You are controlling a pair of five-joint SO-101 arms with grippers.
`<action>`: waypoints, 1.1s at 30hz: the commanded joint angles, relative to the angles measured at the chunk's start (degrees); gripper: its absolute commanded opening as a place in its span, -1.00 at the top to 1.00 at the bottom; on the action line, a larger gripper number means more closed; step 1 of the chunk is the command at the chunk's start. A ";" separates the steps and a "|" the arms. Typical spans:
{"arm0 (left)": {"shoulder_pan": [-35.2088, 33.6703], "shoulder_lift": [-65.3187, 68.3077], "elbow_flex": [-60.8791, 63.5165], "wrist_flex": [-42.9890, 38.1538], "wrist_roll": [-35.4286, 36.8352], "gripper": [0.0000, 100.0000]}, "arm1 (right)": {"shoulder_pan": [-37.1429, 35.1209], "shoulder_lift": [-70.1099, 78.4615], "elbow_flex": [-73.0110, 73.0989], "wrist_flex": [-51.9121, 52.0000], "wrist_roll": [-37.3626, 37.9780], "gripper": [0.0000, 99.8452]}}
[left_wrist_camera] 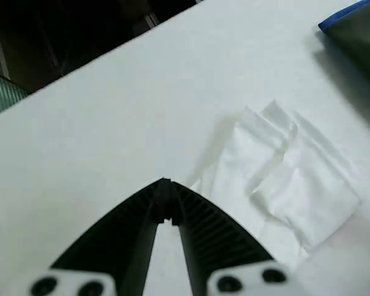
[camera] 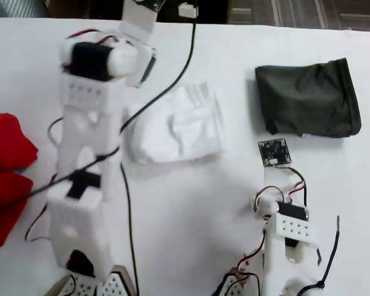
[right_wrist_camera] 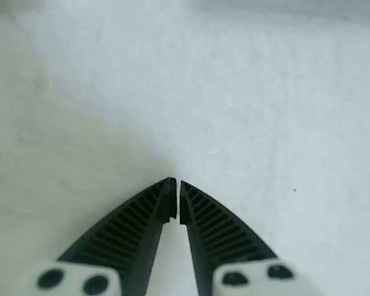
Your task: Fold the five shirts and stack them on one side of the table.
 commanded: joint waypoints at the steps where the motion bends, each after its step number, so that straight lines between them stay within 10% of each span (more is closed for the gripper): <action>1: -3.60 -15.47 10.24 1.14 -2.55 0.94 | 0.22 -1.80 -0.26 -0.66 -0.35 0.96; 11: -25.14 -51.78 49.98 -17.67 -22.15 0.94 | 0.13 -1.80 -1.41 -0.04 0.00 0.96; 26: -43.52 -103.03 138.77 -108.84 -43.87 0.95 | 0.13 -1.36 -27.69 27.56 0.18 0.96; 33: -43.16 -117.36 149.93 -106.90 -44.04 0.95 | -12.97 -1.01 -37.71 35.38 -0.26 0.96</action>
